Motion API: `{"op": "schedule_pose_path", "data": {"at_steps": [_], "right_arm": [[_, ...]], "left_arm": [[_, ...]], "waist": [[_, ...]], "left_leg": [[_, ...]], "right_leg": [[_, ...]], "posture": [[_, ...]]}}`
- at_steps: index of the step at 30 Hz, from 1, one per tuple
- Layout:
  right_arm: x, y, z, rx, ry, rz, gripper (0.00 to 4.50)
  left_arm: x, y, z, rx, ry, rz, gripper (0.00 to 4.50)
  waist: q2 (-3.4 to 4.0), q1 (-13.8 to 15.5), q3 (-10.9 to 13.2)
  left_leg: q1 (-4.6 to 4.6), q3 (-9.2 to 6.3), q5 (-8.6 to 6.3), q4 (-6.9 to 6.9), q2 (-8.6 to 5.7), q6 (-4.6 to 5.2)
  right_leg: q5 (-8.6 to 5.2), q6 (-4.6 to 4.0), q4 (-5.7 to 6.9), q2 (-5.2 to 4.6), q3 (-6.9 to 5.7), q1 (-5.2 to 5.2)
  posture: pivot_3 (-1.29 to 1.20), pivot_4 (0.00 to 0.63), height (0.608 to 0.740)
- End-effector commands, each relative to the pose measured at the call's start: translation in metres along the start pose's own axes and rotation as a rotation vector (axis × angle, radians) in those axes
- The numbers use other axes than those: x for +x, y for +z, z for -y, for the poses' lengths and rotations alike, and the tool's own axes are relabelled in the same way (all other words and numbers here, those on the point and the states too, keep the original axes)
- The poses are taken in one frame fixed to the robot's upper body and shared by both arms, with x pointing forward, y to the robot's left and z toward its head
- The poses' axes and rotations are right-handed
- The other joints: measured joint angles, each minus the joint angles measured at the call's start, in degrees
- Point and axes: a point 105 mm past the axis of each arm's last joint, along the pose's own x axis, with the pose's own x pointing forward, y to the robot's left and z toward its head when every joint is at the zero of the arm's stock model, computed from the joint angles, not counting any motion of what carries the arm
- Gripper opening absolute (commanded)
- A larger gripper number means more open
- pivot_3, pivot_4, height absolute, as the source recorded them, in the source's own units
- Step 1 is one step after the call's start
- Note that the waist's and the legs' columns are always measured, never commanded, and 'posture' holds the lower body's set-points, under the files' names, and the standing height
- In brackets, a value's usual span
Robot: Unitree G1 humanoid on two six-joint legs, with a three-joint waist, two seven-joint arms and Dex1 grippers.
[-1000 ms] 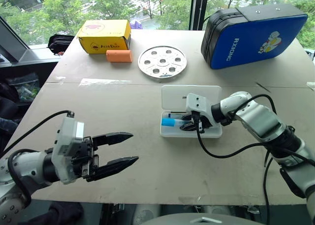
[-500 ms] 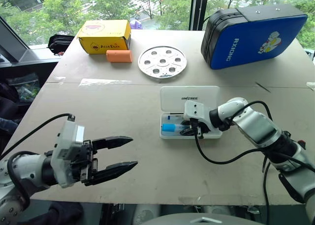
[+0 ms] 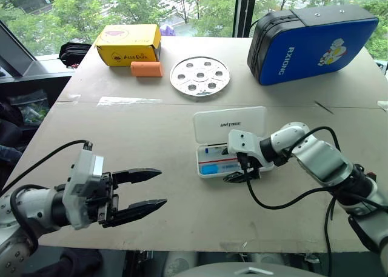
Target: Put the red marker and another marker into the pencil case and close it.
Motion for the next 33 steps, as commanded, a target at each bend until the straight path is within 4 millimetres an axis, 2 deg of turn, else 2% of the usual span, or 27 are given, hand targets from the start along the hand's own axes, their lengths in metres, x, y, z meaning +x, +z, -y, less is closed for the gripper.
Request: {"op": "schedule_pose_path", "data": {"at_steps": [1,4,8,10,12,16,20,23,28,30,33], "right_arm": [[-0.011,0.014,0.000,-0.072,-0.012,0.047,4.36],[-0.027,0.019,0.005,-0.035,-0.052,0.120,4.36],[-0.073,0.016,0.005,0.103,-0.212,0.260,4.36],[-0.104,-0.003,-0.004,0.246,-0.358,0.294,4.36],[-0.126,-0.026,-0.017,0.363,-0.530,0.278,4.36],[-0.172,-0.080,-0.042,0.580,-1.066,0.144,4.36],[-0.188,-0.112,-0.075,0.755,-1.350,0.003,4.36],[-0.203,-0.135,-0.090,0.877,-1.589,-0.097,4.36],[-0.209,-0.158,-0.088,1.051,-1.720,-0.128,4.36],[-0.212,-0.163,-0.086,1.089,-1.731,-0.129,4.36],[-0.215,-0.182,-0.081,1.174,-1.724,-0.150,4.36]], "left_arm": [[-0.003,0.000,0.001,0.025,-0.008,0.008,3.33],[-0.003,-0.001,0.005,0.029,-0.028,0.011,3.33],[0.003,0.000,0.015,0.039,-0.099,0.009,3.33],[0.009,0.002,0.017,0.042,-0.131,0.026,3.33],[0.014,0.004,0.017,0.043,-0.151,0.048,3.33],[0.028,0.005,0.013,0.041,-0.208,0.086,3.33],[0.042,0.006,0.008,0.055,-0.291,0.101,3.33],[0.053,0.010,0.005,0.077,-0.367,0.114,3.33],[0.060,0.016,0.005,0.100,-0.432,0.115,3.33],[0.059,0.016,0.005,0.099,-0.432,0.114,3.33],[0.057,0.013,0.007,0.092,-0.422,0.109,3.33]], "waist": [[0.00,0.0,0.0],[0.00,0.0,0.0],[0.00,0.6,0.0],[-0.07,1.5,0.0],[-0.07,1.8,-0.1],[0.01,1.7,-0.2],[0.15,0.7,-0.3],[0.17,0.2,-0.3],[0.19,-0.2,-0.3],[0.19,-0.1,-0.3],[0.18,-0.1,-0.3]], "left_leg": [[0.01,0.00,0.00,0.00,0.00,0.00],[0.00,0.00,0.00,0.00,0.00,0.00],[-0.07,-0.09,0.00,0.00,-0.04,0.00],[-0.08,-0.06,0.00,0.00,-0.06,0.00],[-0.05,-0.18,-0.01,0.01,-0.12,0.01],[0.02,-0.23,0.00,0.01,-0.16,0.01],[0.35,0.02,0.00,-0.01,-0.27,0.02],[0.82,0.19,0.00,-0.09,-0.17,0.02],[0.89,0.36,0.00,-0.09,-0.14,0.02],[0.88,0.36,0.00,-0.10,-0.14,0.02],[0.85,0.29,0.00,-0.13,-0.13,0.02]], "right_leg": [[0.00,0.00,0.00,0.00,0.00,0.00],[0.00,0.00,0.00,0.00,0.00,0.01],[-0.01,0.01,-0.08,-0.07,-0.09,0.04],[0.00,0.01,-0.08,-0.11,-0.06,0.05],[-0.01,0.01,-0.15,-0.15,-0.16,0.19],[-0.02,0.02,-0.02,-0.04,-0.15,0.22],[-0.03,0.03,0.14,0.11,0.09,0.32],[-0.06,0.02,0.12,0.19,0.22,0.65],[-0.05,0.02,0.06,0.25,0.46,0.67],[-0.06,0.02,0.05,0.25,0.47,0.67],[-0.06,0.03,0.01,0.27,0.42,0.68]], "posture": [[0.00,0.150,0.740],[0.00,0.150,0.740],[0.00,0.150,0.740],[0.00,0.150,0.740],[0.00,0.150,0.740],[0.00,0.150,0.740],[0.00,0.150,0.740],[0.00,0.150,0.740],[0.00,0.150,0.740],[0.00,0.150,0.740],[0.00,0.150,0.740]]}}
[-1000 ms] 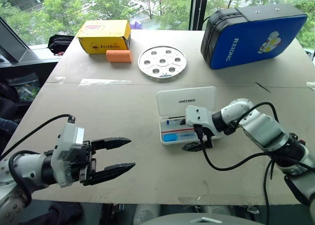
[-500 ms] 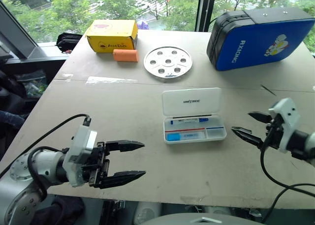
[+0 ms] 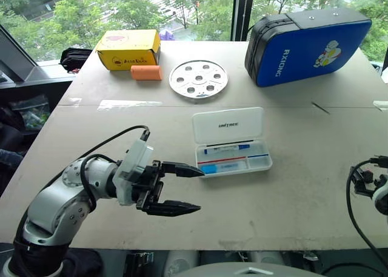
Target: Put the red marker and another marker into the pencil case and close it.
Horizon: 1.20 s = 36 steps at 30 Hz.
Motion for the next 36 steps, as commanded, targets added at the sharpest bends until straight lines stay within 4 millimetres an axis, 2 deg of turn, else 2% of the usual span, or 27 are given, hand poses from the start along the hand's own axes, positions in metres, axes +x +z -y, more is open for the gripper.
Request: {"op": "schedule_pose_path", "data": {"at_steps": [1,2,5,7,11,12,14,16,17,19,21,24,30,36], "right_arm": [[0.018,-0.008,0.023,0.051,-0.091,-0.075,4.36],[0.024,-0.013,0.026,0.070,-0.104,-0.107,4.16],[0.032,-0.019,0.030,0.086,-0.112,-0.140,3.15],[0.034,-0.024,0.031,0.087,-0.099,-0.153,2.04],[0.037,-0.026,0.029,0.069,-0.032,-0.135,0.19],[0.035,-0.020,0.021,0.033,0.046,-0.088,0.02],[0.029,-0.010,0.005,-0.016,0.200,-0.022,0.02],[0.015,0.009,-0.023,-0.076,0.431,0.087,0.02],[-0.002,0.023,-0.047,-0.218,0.624,0.155,0.02],[-0.032,0.032,-0.088,-0.479,0.970,0.216,0.02],[-0.045,0.035,-0.111,-0.695,1.185,0.223,0.02],[-0.044,0.045,-0.139,-0.830,1.349,0.236,0.02],[-0.038,0.040,-0.174,-1.016,1.546,0.208,0.02],[-0.022,0.031,-0.188,-1.099,1.590,0.180,0.02]], "left_arm": [[-0.002,0.001,0.006,0.013,0.006,0.000,3.33],[-0.003,0.001,0.008,0.010,0.016,0.000,3.33],[-0.004,0.000,0.010,0.003,0.037,0.003,3.33],[-0.005,-0.002,0.012,-0.001,0.045,0.000,3.33],[-0.005,-0.002,0.013,-0.004,0.068,0.007,3.33],[-0.005,-0.002,0.012,-0.004,0.074,0.010,3.33],[-0.005,-0.002,0.012,-0.004,0.081,0.011,3.33],[-0.008,-0.003,0.010,-0.007,0.093,0.011,3.33],[-0.011,-0.006,0.011,-0.009,0.099,-0.002,3.33],[-0.017,-0.009,0.011,-0.010,0.111,-0.025,3.33],[-0.022,-0.009,0.012,-0.008,0.127,-0.037,3.33],[-0.024,-0.007,0.014,-0.002,0.146,-0.045,3.33],[-0.024,-0.004,0.021,0.003,0.183,-0.051,3.33],[-0.026,-0.005,0.026,-0.004,0.226,-0.054,3.33]], "waist": [[0.02,0.0,0.0],[0.00,0.0,0.0],[0.02,0.0,0.0],[0.03,0.2,0.0],[-0.03,0.3,0.0],[-0.04,0.3,-0.1],[-0.02,0.3,0.0],[0.04,-0.1,0.0],[0.10,-0.2,0.0],[0.48,-1.0,0.2],[0.38,-1.5,0.2],[-0.05,-1.4,0.2],[-0.09,0.1,0.3],[-0.09,0.5,0.3]], "left_leg": [[0.00,0.03,0.00,0.00,0.00,0.00],[0.01,0.06,0.00,0.00,0.01,0.00],[0.00,0.08,0.00,-0.01,0.09,0.01],[0.00,0.06,0.00,-0.01,0.12,0.01],[0.00,0.06,0.00,-0.01,0.16,0.01],[-0.01,0.06,0.00,-0.01,0.16,0.01],[-0.01,0.06,0.00,0.00,0.15,0.01],[0.01,0.06,-0.01,-0.01,0.18,0.01],[0.06,0.11,-0.01,-0.01,0.22,0.01],[0.11,0.23,-0.01,0.01,0.32,0.02],[0.21,0.33,-0.01,-0.02,0.35,0.02],[0.24,0.20,-0.01,0.01,0.49,0.02],[-0.07,0.03,-0.02,0.01,0.53,0.01],[-0.08,0.06,-0.02,0.03,0.44,0.01]], "right_leg": [[0.00,0.00,-0.02,0.00,0.04,0.00],[0.00,0.00,-0.02,-0.02,0.07,0.00],[0.00,-0.01,-0.03,-0.02,0.08,-0.01],[0.00,0.00,-0.02,-0.02,0.04,0.00],[0.00,0.00,-0.04,-0.02,0.04,0.03],[0.00,0.00,-0.06,-0.02,0.03,0.03],[0.00,0.00,-0.07,-0.05,0.02,0.04],[0.00,0.01,-0.06,-0.03,0.05,0.04],[0.00,0.01,-0.06,0.00,0.10,0.04],[0.00,0.01,-0.05,0.10,0.22,0.03],[0.00,0.01,-0.04,0.13,0.30,0.04],[0.02,-0.04,-0.07,0.49,0.19,0.06],[0.02,-0.07,-0.10,0.38,0.05,-0.09],[0.03,-0.06,-0.10,0.17,0.05,-0.09]], "posture": [[0.00,0.150,0.740],[0.00,0.150,0.740],[0.00,0.150,0.740],[0.00,0.150,0.740],[0.00,0.150,0.740],[0.00,0.150,0.740],[0.00,0.150,0.740],[0.00,0.150,0.740],[0.00,0.150,0.740],[0.00,0.150,0.740],[0.00,0.150,0.740],[0.00,0.150,0.740],[0.00,0.150,0.740],[0.00,0.150,0.740]]}}
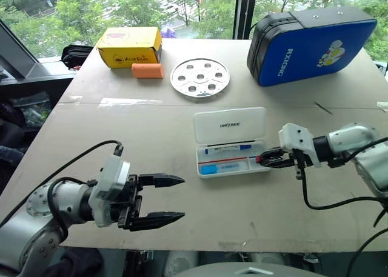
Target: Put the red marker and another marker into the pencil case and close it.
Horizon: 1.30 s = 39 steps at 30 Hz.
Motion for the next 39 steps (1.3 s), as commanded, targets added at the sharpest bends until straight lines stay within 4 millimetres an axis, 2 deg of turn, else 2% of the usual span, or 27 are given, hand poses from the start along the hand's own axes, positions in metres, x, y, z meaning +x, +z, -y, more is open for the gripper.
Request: {"op": "schedule_pose_path", "data": {"at_steps": [1,3,6,7,10,13,14,16,18,20,24,26,29,32,33,39], "right_arm": [[0.005,0.001,0.004,-0.030,0.027,-0.003,0.02],[0.008,-0.001,0.003,-0.023,0.045,-0.007,0.02],[0.009,-0.005,0.007,-0.050,0.030,-0.025,1.38],[0.008,-0.005,0.008,-0.049,0.017,-0.019,2.06],[0.001,0.000,0.012,-0.029,-0.015,0.017,3.18],[-0.017,0.011,0.016,0.106,-0.039,0.123,3.18],[-0.022,0.014,0.019,0.156,-0.055,0.157,2.57],[-0.038,0.021,0.033,0.306,-0.102,0.260,1.78],[-0.050,0.019,0.066,0.418,-0.245,0.303,0.97],[-0.054,0.016,0.087,0.458,-0.333,0.290,0.03],[-0.050,0.019,0.151,0.584,-0.567,0.243,0.03],[-0.036,0.026,0.165,0.562,-0.567,0.202,0.03],[-0.013,0.029,0.166,0.514,-0.462,0.132,0.03],[0.007,0.041,0.137,0.426,-0.123,0.094,0.03],[0.007,0.043,0.130,0.398,-0.048,0.076,0.03],[-0.003,0.059,0.105,0.265,0.154,0.034,0.03]], "left_arm": [[-0.001,0.007,0.006,0.037,0.008,0.010,3.33],[-0.002,0.006,0.007,0.035,0.013,0.010,3.33],[-0.002,0.005,0.007,0.031,0.017,0.009,3.33],[-0.003,0.005,0.008,0.031,0.019,0.009,3.33],[-0.003,0.005,0.008,0.031,0.021,0.009,3.33],[-0.003,0.007,0.007,0.035,0.029,0.013,3.33],[-0.002,0.007,0.007,0.036,0.032,0.016,3.33],[-0.002,0.008,0.005,0.033,0.044,0.025,3.33],[-0.002,0.008,0.004,0.026,0.063,0.038,3.33],[-0.003,0.008,0.003,0.022,0.074,0.044,3.33],[-0.006,0.008,0.004,0.016,0.093,0.044,3.33],[-0.007,0.009,0.004,0.016,0.103,0.044,3.33],[-0.008,0.009,0.006,0.013,0.110,0.043,3.33],[-0.007,0.009,0.009,0.008,0.114,0.040,3.33],[-0.007,0.009,0.009,0.007,0.116,0.038,3.33],[-0.006,0.013,0.011,0.005,0.123,0.034,3.33]], "waist": [[0.00,-0.1,0.0],[0.01,-0.2,0.0],[0.01,-0.2,0.0],[0.01,-0.2,0.0],[0.01,-0.2,0.0],[0.03,-0.2,0.0],[0.02,-0.2,0.0],[0.01,-0.2,0.0],[0.03,-0.5,0.0],[0.05,-0.8,0.0],[0.10,-1.4,0.1],[0.12,-1.6,0.1],[0.12,-1.8,0.1],[0.14,-1.7,0.1],[0.18,-1.7,0.1],[0.28,-1.7,0.2]], "left_leg": [[0.00,0.01,0.00,0.01,0.00,0.00],[0.01,0.04,0.00,0.01,0.00,0.00],[0.02,0.01,0.00,0.01,0.00,0.00],[0.02,0.01,0.00,0.01,0.00,0.00],[0.02,0.04,0.00,0.01,0.00,0.00],[0.02,0.02,0.00,0.01,0.00,0.00],[0.02,0.02,0.00,0.01,0.00,0.00],[0.03,0.02,0.00,0.01,0.00,0.00],[0.03,0.04,0.00,0.01,0.00,0.00],[0.11,0.14,0.00,0.01,0.02,0.00],[0.08,0.21,0.00,-0.02,0.01,-0.01],[0.08,0.20,0.00,-0.05,0.00,-0.01],[-0.02,0.20,0.00,-0.18,0.00,-0.01],[-0.27,0.16,0.00,-0.23,0.02,-0.01],[-0.36,0.12,0.00,-0.21,0.03,-0.01],[-0.56,0.06,0.00,-0.01,-0.03,-0.02]], "right_leg": [[0.00,0.00,0.00,0.00,0.01,0.00],[0.00,0.00,0.02,0.00,0.04,0.00],[0.00,0.00,0.04,0.00,0.01,0.00],[0.00,0.00,0.03,0.00,0.01,0.00],[0.01,0.00,0.03,0.00,0.04,0.00],[0.01,0.00,0.04,0.00,0.03,0.00],[0.01,0.00,0.04,0.00,0.03,0.00],[0.01,-0.01,0.03,0.00,0.03,0.01],[0.01,-0.01,0.04,-0.01,0.06,0.01],[0.05,-0.07,0.06,0.03,0.12,0.01],[0.06,-0.11,0.09,0.13,0.18,-0.09],[0.07,-0.11,0.11,0.13,0.17,-0.10],[0.07,-0.11,0.08,0.13,0.17,-0.21],[0.07,-0.09,0.04,0.07,0.12,-0.41],[0.08,-0.09,0.03,0.04,0.08,-0.47],[0.09,-0.07,0.09,-0.12,-0.05,-0.61]], "posture": [[0.00,0.150,0.740],[0.00,0.150,0.740],[0.00,0.150,0.740],[0.00,0.150,0.740],[0.00,0.150,0.740],[0.00,0.150,0.740],[0.00,0.150,0.740],[0.00,0.150,0.740],[0.00,0.150,0.740],[0.00,0.150,0.740],[0.00,0.150,0.740],[0.00,0.150,0.740],[0.00,0.150,0.740],[0.00,0.150,0.740],[0.00,0.150,0.740],[0.00,0.150,0.740]]}}
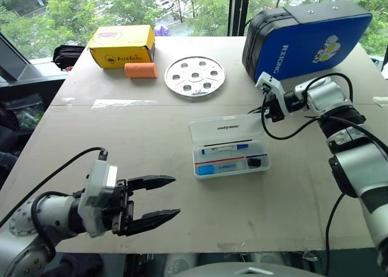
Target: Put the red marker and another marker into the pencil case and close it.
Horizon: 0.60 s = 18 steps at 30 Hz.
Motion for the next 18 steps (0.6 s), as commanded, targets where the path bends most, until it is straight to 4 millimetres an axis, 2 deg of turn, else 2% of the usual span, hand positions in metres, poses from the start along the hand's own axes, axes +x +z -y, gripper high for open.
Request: {"op": "schedule_pose_path", "data": {"at_steps": [1,4,7,11,13,14,15,17,18], "right_arm": [[-0.013,0.015,-0.026,-0.144,0.096,-0.029,0.03],[-0.011,0.000,-0.048,-0.191,0.152,-0.081,0.03],[0.003,-0.019,-0.059,-0.201,0.137,-0.111,0.03],[0.041,-0.071,-0.055,-0.239,0.009,-0.216,0.03],[0.048,-0.112,-0.058,-0.246,-0.013,-0.299,0.03],[0.048,-0.124,-0.060,-0.248,-0.017,-0.315,0.03],[0.046,-0.124,-0.061,-0.241,-0.043,-0.275,0.03],[0.040,-0.110,-0.063,-0.229,-0.088,-0.147,0.03],[0.030,-0.088,-0.070,-0.271,-0.128,0.019,0.03]], "left_arm": [[0.002,0.010,0.005,0.034,-0.014,0.004,3.33],[0.003,0.012,0.005,0.033,-0.026,0.008,3.33],[0.005,0.014,0.003,0.031,-0.035,0.010,3.33],[0.008,0.017,0.001,0.032,-0.051,0.018,3.33],[0.011,0.018,0.000,0.030,-0.063,0.019,3.33],[0.012,0.018,0.000,0.030,-0.067,0.019,3.33],[0.013,0.018,0.000,0.029,-0.069,0.019,3.33],[0.013,0.017,-0.001,0.025,-0.064,0.011,3.33],[0.014,0.013,-0.005,0.031,-0.033,-0.011,3.33]], "waist": [[0.02,0.1,0.0],[-0.02,0.5,0.0],[-0.02,0.4,0.0],[0.00,0.3,-0.1],[-0.24,0.2,-0.4],[-0.41,0.2,-0.6],[-0.56,0.2,-0.9],[-0.68,0.4,-1.1],[-0.77,0.6,-1.1]], "left_leg": [[-0.02,-0.06,0.00,0.01,0.00,0.00],[-0.11,-0.24,0.00,0.00,-0.02,-0.01],[-0.15,-0.33,-0.01,0.02,-0.04,-0.01],[-0.10,-0.31,0.00,0.06,-0.05,-0.02],[0.06,-0.25,0.00,0.04,-0.06,-0.02],[0.37,-0.22,-0.01,-0.02,-0.04,-0.01],[0.86,-0.25,-0.02,-0.17,-0.03,-0.02],[1.70,-0.22,-0.08,-0.34,0.00,-0.10],[1.89,-0.27,-0.11,-0.34,0.02,-0.14]], "right_leg": [[0.00,0.00,0.00,-0.02,-0.06,0.01],[-0.01,0.00,-0.04,-0.11,-0.26,0.00],[-0.01,0.00,-0.03,-0.16,-0.34,0.01],[-0.01,0.00,0.05,-0.11,-0.33,0.03],[-0.01,0.01,0.06,-0.09,-0.27,0.16],[-0.03,0.01,0.02,-0.05,-0.26,0.41],[-0.05,0.00,-0.14,-0.02,-0.29,0.88],[-0.14,-0.11,-0.33,-0.02,-0.28,1.73],[-0.23,-0.25,-0.40,-0.03,-0.31,1.98]], "posture": [[0.00,0.150,0.740],[0.00,0.150,0.740],[0.00,0.150,0.740],[0.00,0.150,0.740],[0.00,0.150,0.740],[0.00,0.150,0.740],[0.00,0.150,0.740],[0.00,0.150,0.740],[0.00,0.150,0.740]]}}
